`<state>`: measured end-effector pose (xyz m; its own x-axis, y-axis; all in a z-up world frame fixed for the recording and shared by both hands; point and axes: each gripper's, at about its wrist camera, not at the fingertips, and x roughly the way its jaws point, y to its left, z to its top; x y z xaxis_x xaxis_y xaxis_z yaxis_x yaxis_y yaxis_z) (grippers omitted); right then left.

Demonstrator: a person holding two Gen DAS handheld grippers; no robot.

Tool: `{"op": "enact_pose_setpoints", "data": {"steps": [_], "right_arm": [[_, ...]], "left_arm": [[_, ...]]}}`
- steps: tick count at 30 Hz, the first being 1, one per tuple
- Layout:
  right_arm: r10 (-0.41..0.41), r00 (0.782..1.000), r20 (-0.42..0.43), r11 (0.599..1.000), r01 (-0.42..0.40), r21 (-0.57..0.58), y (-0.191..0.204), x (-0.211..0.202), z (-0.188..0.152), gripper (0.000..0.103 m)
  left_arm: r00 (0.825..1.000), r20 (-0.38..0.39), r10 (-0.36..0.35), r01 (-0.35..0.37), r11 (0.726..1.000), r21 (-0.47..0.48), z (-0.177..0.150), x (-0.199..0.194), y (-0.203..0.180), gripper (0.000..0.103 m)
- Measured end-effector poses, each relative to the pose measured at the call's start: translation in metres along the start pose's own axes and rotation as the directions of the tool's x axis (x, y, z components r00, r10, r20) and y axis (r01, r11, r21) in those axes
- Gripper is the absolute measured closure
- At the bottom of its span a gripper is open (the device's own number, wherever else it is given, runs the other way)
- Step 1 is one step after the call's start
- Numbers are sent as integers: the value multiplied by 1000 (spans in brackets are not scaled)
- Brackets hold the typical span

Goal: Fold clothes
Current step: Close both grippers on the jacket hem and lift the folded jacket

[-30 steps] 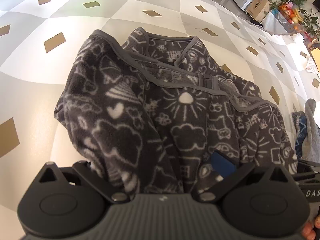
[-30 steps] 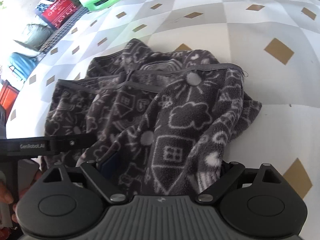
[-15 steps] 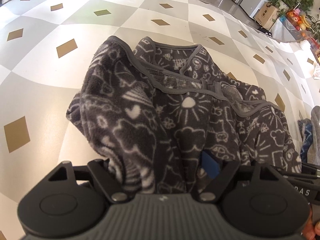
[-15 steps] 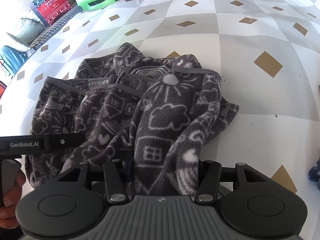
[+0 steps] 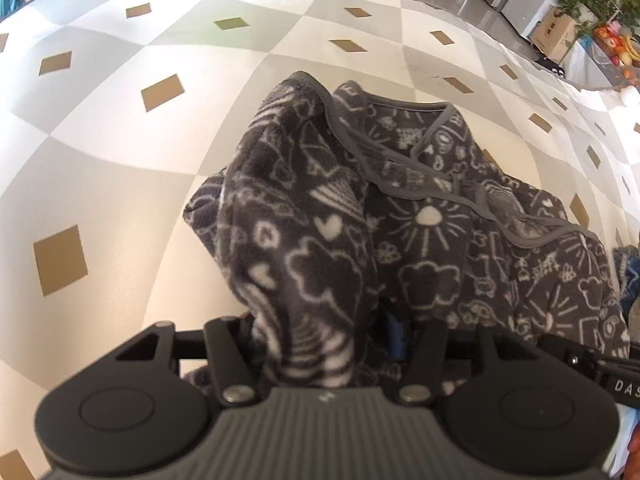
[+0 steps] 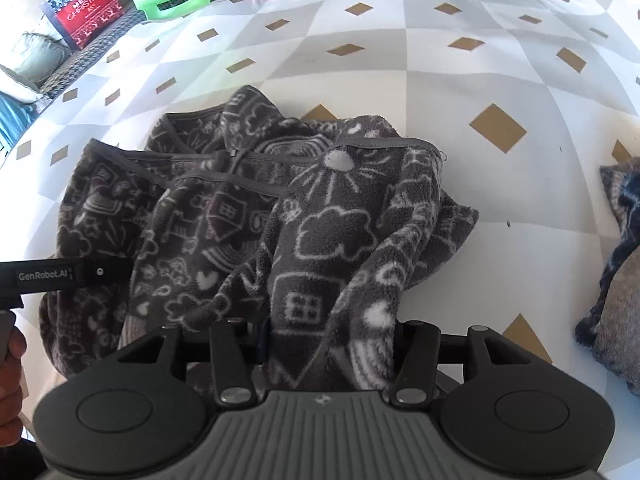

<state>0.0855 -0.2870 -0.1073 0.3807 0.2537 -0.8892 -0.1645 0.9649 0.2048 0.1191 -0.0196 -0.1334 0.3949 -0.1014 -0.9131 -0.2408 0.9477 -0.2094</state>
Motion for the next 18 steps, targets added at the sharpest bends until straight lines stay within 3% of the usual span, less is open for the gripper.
{"op": "enact_pose_setpoints", "data": {"steps": [2, 5, 8, 13, 15, 17, 18], "right_arm": [[3, 1000, -7, 1000, -2, 17, -5, 4, 1, 49], [15, 1000, -14, 998, -14, 56, -15, 7, 4, 40], [37, 999, -8, 996, -36, 87, -24, 10, 6, 33], [27, 1000, 4, 998, -28, 64, -17, 12, 7, 25], [11, 1000, 14, 999, -12, 43, -12, 14, 6, 23], [-14, 1000, 18, 1000, 14, 11, -7, 14, 6, 24], [-19, 1000, 20, 1000, 19, 1, -5, 14, 6, 30]], "left_arm": [[1000, 0, 13, -13, 1000, -18, 2, 4, 7, 24], [1000, 9, 16, -16, 1000, -13, 3, 7, 12, 8], [1000, 6, 2, -2, 1000, 0, 2, 12, 9, 0], [999, 31, 34, -36, 997, 75, -3, 17, -6, 2], [999, 42, 29, -33, 996, 86, -4, 16, -10, 8], [999, 47, 8, -12, 996, 91, -5, 13, -13, 28], [999, 48, -4, -1, 996, 86, -5, 11, -14, 34]]}}
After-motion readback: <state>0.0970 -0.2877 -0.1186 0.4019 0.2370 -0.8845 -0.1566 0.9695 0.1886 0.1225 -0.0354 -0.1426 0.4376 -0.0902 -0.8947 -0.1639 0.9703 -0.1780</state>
